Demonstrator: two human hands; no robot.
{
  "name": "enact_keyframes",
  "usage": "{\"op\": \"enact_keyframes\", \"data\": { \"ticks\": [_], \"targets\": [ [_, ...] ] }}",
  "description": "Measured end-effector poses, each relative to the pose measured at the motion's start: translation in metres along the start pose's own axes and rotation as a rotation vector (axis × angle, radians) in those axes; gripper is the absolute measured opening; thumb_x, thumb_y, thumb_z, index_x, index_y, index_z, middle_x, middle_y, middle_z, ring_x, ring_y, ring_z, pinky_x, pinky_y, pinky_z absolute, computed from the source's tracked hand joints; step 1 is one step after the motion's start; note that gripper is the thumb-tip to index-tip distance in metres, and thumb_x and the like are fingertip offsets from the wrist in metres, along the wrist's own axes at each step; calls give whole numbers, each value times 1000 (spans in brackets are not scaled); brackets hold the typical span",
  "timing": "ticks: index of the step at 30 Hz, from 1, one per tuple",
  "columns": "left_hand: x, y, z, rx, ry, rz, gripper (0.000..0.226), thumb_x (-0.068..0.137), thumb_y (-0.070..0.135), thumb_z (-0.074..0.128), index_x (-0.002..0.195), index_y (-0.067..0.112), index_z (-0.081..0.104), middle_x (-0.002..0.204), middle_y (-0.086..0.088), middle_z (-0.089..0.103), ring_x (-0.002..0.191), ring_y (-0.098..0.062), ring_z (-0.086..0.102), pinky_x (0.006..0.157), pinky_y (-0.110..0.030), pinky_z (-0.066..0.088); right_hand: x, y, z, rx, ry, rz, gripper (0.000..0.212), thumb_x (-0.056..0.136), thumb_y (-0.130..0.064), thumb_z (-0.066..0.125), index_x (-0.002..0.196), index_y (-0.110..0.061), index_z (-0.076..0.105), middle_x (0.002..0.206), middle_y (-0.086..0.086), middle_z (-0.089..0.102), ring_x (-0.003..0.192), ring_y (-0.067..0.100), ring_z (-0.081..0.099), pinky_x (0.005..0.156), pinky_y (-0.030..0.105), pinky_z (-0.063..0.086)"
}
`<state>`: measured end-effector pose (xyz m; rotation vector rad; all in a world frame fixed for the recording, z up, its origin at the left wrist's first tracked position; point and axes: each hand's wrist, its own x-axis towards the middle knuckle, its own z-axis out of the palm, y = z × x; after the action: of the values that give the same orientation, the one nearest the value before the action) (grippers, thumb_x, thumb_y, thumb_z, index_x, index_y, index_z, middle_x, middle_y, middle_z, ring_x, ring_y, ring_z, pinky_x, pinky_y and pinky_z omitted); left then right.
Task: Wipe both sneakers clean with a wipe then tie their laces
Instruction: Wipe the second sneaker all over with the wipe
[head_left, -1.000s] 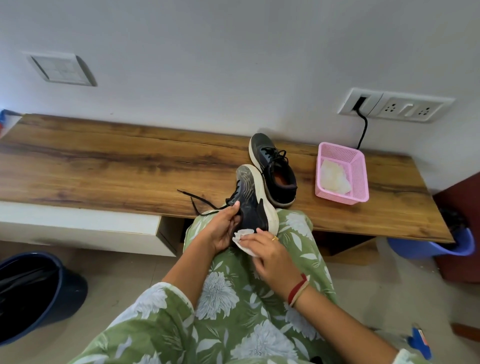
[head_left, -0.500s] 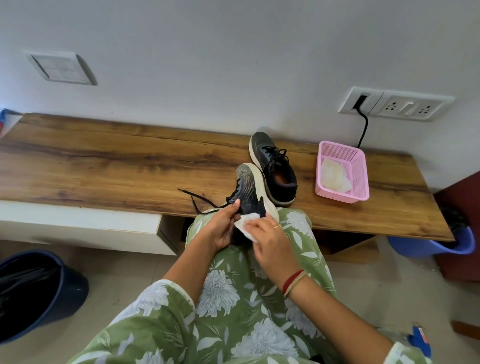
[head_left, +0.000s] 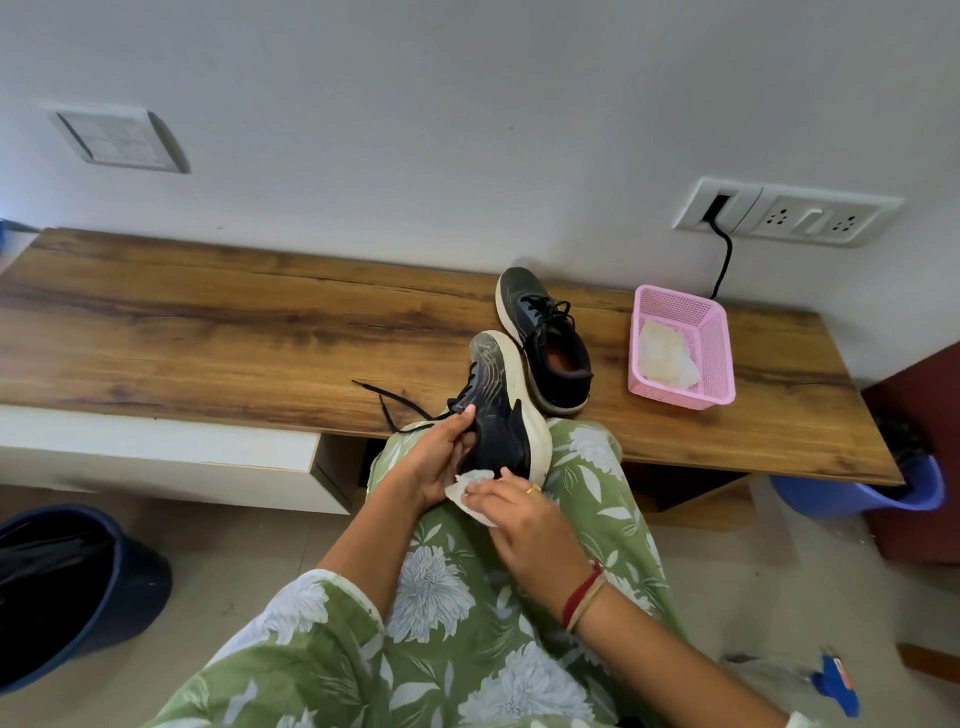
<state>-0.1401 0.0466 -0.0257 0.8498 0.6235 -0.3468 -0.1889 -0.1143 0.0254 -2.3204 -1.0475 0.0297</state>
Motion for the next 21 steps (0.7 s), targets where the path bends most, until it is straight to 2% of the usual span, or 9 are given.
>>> {"op": "enact_keyframes", "data": {
  "ticks": [2, 4, 5, 7, 11, 13, 15, 18, 21],
  "targets": [
    [5, -2, -5, 1, -32, -8, 54, 60, 44, 85, 98, 15, 60, 84, -2, 60, 73, -10, 56, 72, -23, 47, 3, 2, -13, 243, 92, 214, 31, 84, 2, 51, 105, -14, 69, 100, -1, 66, 75, -3, 56, 71, 13, 49],
    [-4, -1, 2, -37, -98, -31, 37, 78, 36, 75, 98, 8, 60, 79, -6, 67, 64, -13, 65, 61, -23, 56, 16, 13, -27, 338, 293, 351, 33, 81, 9, 56, 102, -12, 70, 95, -2, 66, 63, 1, 52, 54, 8, 39],
    [-5, -2, 7, -52, -119, -22, 22, 92, 27, 61, 96, 6, 59, 72, -7, 69, 59, -12, 67, 55, -22, 57, 24, 22, -34, 295, 354, 376, 33, 80, 10, 56, 101, -11, 70, 93, -2, 66, 65, 0, 54, 57, 7, 40],
    [-9, -2, 15, -35, -117, 18, 19, 101, 16, 43, 96, 6, 58, 73, -7, 71, 62, -12, 69, 55, -21, 57, 35, 39, -40, 210, 333, 365, 31, 81, 8, 57, 101, -12, 71, 95, -1, 68, 76, -2, 57, 70, 6, 43],
    [-6, -3, 17, 10, -105, 13, 19, 100, 17, 45, 101, 5, 59, 91, -11, 70, 79, -17, 69, 72, -25, 58, 21, 42, -22, 70, 134, 284, 35, 79, 9, 58, 105, -12, 69, 101, 3, 68, 93, 15, 61, 86, 25, 47],
    [-4, -5, 16, 26, -106, -7, 19, 99, 18, 46, 107, 5, 57, 98, -10, 68, 86, -15, 66, 79, -23, 55, 8, 41, -13, -9, 135, 214, 39, 75, 11, 60, 106, -11, 68, 103, 4, 68, 97, 18, 61, 93, 24, 43],
    [-4, -6, 18, 18, -117, -2, 18, 99, 16, 46, 108, 4, 57, 96, -9, 69, 85, -14, 67, 79, -23, 55, 0, 40, -11, -35, 90, 163, 41, 74, 10, 59, 107, -12, 68, 105, 2, 68, 102, 16, 60, 100, 21, 37],
    [-5, -6, 20, 9, -88, 10, 16, 100, 13, 45, 97, 4, 57, 82, -7, 72, 72, -11, 69, 69, -21, 57, -2, 39, -24, 133, 6, 188, 38, 78, 8, 55, 105, -15, 69, 101, -1, 68, 95, 7, 60, 90, 13, 42],
    [-5, -6, 20, 36, -42, 32, 15, 98, 18, 49, 90, 10, 57, 76, -5, 58, 55, -7, 56, 56, -16, 50, 18, 51, -38, 313, 209, 414, 34, 83, 8, 54, 103, -15, 70, 82, -9, 65, 62, -5, 53, 57, 8, 40]
  ]
}}
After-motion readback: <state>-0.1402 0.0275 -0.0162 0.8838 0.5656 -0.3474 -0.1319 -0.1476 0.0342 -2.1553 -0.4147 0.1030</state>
